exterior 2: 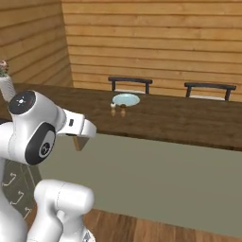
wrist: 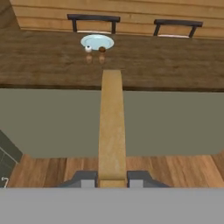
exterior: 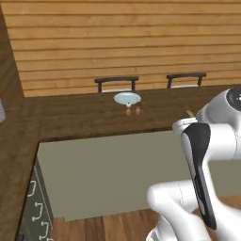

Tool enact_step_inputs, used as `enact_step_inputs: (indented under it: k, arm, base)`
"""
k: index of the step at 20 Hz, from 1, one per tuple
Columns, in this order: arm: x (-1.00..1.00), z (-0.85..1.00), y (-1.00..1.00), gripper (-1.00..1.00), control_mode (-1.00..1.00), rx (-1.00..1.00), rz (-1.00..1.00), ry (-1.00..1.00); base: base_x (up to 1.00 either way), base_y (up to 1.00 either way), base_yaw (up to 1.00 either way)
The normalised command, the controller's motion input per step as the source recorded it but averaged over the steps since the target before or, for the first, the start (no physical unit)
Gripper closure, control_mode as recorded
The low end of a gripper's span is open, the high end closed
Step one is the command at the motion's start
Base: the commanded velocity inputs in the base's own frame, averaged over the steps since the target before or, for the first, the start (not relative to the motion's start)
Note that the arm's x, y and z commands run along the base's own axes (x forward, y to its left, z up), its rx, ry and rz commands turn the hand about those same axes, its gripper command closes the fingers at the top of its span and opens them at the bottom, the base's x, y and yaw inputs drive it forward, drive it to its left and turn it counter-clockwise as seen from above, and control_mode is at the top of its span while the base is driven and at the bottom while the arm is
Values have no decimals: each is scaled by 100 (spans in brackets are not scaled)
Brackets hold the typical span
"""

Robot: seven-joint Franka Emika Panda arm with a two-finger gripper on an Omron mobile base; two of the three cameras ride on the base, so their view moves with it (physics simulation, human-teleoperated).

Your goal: Start the toaster. Once the lever pops up, take the bread to the plate on the dining counter.

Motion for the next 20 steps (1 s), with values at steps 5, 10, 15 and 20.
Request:
enact_step_inputs:
  k: [5, 10, 15, 20]
  arm:
    - [0, 0, 0, 100, 100, 0, 0, 0]
    - [0, 0, 0, 100, 100, 0, 0, 0]
    - [0, 0, 0, 100, 100, 0, 0, 0]
    - [0, 0, 0, 100, 100, 0, 0, 0]
  base:
    - [23, -45, 3]
    - [42, -17, -6]
    - [62, 0, -10]
    - [69, 28, -5]
